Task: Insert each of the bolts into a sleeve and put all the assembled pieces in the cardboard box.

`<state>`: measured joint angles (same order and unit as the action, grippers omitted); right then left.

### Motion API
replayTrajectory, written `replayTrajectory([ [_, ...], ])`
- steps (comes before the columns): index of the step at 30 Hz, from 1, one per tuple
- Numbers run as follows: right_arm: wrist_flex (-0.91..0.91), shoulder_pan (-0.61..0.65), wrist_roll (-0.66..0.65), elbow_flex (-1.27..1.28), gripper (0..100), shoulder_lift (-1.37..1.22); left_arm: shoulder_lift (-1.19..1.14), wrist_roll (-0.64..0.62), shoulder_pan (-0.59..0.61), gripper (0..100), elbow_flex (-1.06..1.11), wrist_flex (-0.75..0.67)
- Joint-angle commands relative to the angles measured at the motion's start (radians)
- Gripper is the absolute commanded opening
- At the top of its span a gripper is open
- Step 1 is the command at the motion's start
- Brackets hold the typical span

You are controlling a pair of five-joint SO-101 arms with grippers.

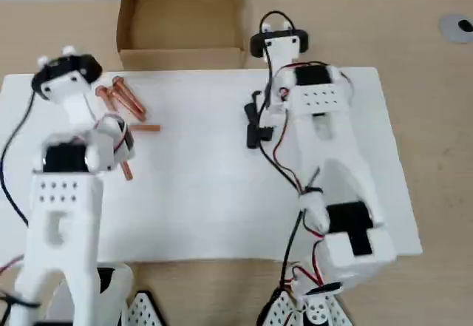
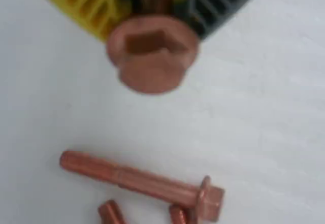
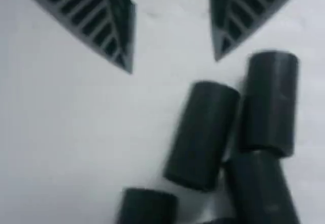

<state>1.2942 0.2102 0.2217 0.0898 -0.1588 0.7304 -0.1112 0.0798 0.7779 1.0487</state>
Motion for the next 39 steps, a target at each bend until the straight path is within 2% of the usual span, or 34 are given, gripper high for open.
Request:
replayTrajectory([
  [1, -0.015, 0.021, 0.049, -0.071, 13.8, -0.062, 0.143, 0.02, -0.011, 1, 0.11, -0.1],
  [11, -0.012, 0.019, 0.077, -0.197, 13.8, -0.177, 0.343, 0.017, -0.018, 1, 0.265, -0.193],
  [17, -0.017, 0.021, 0.081, -0.211, 13.8, -0.182, 0.349, 0.012, -0.012, 1, 0.27, -0.193],
  [22, -0.015, 0.021, 0.081, -0.216, 13.8, -0.214, 0.357, -0.043, -0.011, 1, 0.272, -0.193],
  [33, -0.018, 0.021, 0.083, -0.228, 14.0, -0.28, 0.357, -0.041, -0.011, 1, 0.273, -0.193],
  [39, -0.032, 0.021, 0.081, -0.231, 13.9, -0.28, 0.357, -0.002, -0.011, 1, 0.273, -0.19],
])
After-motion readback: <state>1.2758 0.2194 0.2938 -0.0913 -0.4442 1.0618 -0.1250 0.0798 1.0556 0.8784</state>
